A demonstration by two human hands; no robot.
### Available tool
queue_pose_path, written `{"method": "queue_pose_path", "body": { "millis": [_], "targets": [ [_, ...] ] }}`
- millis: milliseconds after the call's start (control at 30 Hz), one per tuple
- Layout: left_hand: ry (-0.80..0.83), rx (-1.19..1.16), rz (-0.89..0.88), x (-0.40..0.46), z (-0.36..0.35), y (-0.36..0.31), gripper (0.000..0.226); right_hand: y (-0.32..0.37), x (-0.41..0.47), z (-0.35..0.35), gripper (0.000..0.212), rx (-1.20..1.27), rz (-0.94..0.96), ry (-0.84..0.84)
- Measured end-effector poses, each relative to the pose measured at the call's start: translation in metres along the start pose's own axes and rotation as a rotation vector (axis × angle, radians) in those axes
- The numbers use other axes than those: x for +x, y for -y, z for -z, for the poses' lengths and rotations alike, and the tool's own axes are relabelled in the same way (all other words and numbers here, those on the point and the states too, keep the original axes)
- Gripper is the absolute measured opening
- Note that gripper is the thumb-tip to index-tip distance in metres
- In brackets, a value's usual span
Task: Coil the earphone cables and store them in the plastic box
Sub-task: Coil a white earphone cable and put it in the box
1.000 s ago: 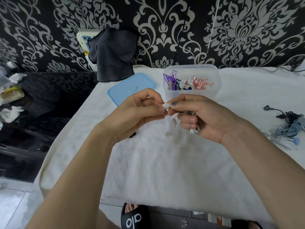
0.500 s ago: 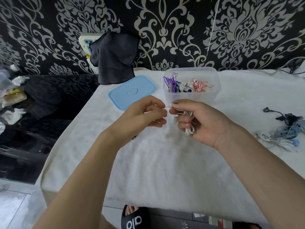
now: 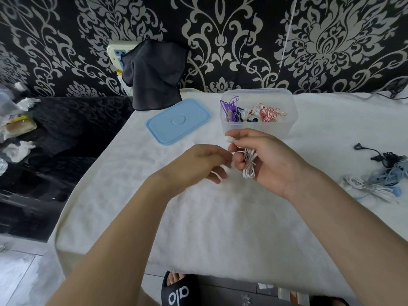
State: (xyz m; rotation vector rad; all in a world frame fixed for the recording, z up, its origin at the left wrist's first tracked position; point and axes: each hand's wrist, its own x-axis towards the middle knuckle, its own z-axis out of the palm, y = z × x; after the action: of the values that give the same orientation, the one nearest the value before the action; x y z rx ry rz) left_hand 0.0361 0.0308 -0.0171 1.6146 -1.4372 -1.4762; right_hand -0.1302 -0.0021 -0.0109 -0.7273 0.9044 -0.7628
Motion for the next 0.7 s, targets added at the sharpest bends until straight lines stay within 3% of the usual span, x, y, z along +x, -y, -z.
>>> {"method": "queue_pose_path", "body": {
  "millis": [100,267,367,467,600,700],
  "targets": [
    [0.044,-0.172,0.045,0.000,0.001,-0.004,0.027,0.000,0.001,0.000,0.022,0.025,0.010,0.027],
    [0.112,-0.205,0.068,0.001,0.002,-0.004,0.020,0.001,0.002,0.000,0.025,0.086,0.031,0.083],
    [0.036,-0.176,0.060,0.003,0.003,-0.006,0.016,0.000,0.000,0.001,0.032,-0.002,0.099,0.033],
    [-0.054,-0.150,0.051,0.003,0.004,-0.006,0.012,-0.005,0.001,0.004,0.033,-0.285,0.161,-0.114],
    [-0.167,-0.182,-0.004,0.003,0.007,-0.006,0.013,-0.009,0.005,0.001,0.017,-0.345,0.071,-0.181],
    [-0.173,-0.122,-0.053,0.000,0.007,-0.007,0.020,-0.011,0.005,0.000,0.031,-0.425,0.016,-0.168]
  ]
}}
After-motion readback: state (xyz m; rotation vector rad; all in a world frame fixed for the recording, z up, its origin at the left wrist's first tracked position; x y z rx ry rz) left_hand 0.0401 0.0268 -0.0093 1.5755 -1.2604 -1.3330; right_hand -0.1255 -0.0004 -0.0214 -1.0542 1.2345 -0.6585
